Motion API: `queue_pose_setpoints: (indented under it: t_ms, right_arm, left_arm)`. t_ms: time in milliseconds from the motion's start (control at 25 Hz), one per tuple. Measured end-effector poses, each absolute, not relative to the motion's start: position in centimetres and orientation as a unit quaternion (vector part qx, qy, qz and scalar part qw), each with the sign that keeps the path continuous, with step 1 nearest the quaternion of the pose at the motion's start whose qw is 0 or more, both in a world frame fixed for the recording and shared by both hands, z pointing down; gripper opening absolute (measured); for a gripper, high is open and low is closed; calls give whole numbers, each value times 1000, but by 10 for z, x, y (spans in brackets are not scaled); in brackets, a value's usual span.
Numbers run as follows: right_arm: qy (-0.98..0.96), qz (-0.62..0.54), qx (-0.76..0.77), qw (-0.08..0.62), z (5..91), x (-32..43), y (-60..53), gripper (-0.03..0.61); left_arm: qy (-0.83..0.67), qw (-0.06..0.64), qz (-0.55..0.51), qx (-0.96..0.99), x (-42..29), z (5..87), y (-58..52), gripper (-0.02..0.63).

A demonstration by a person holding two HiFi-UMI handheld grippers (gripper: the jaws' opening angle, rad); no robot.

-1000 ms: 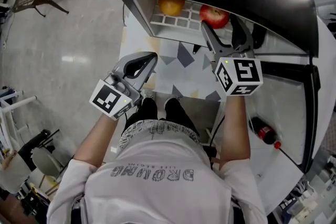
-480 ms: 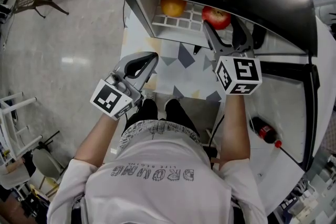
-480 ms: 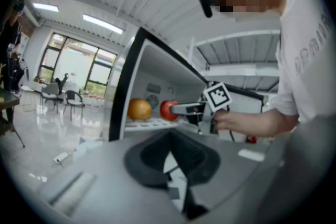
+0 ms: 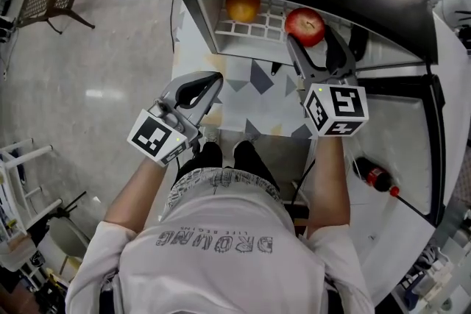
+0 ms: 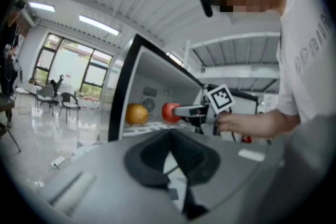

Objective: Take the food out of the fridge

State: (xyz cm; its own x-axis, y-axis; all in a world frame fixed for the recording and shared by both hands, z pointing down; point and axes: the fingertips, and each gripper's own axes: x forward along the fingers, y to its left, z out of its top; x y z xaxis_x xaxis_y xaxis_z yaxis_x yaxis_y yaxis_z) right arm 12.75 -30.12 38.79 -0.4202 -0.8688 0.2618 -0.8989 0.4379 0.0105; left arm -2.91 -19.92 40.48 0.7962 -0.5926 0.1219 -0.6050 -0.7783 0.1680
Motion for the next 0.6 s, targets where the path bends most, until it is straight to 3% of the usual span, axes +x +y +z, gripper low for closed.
queue_pose_setpoints:
  t_ms: [600]
  right_arm:
    - [-821,71,557,103,376,129,-257,304]
  left_arm:
    - [-279,77,23,957,-35,382,-188,6]
